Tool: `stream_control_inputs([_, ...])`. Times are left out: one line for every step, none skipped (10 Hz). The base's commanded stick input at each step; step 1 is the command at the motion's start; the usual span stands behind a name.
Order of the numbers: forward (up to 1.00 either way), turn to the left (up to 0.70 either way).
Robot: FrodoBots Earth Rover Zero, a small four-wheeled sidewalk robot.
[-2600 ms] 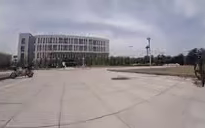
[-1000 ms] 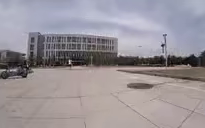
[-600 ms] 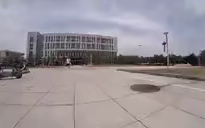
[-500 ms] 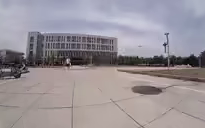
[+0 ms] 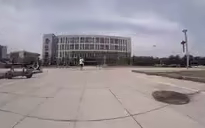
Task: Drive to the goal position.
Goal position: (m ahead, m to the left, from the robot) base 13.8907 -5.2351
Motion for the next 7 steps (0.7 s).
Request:
stream_control_inputs([1.0, 0.0])
stream_control_inputs([1.0, 0.0])
stream_control_inputs([1.0, 0.26])
stream_control_inputs([1.0, 0.4])
stream_control_inputs([1.0, 0.4])
stream_control_inputs([1.0, 0.36])
stream_control_inputs([1.0, 0.0])
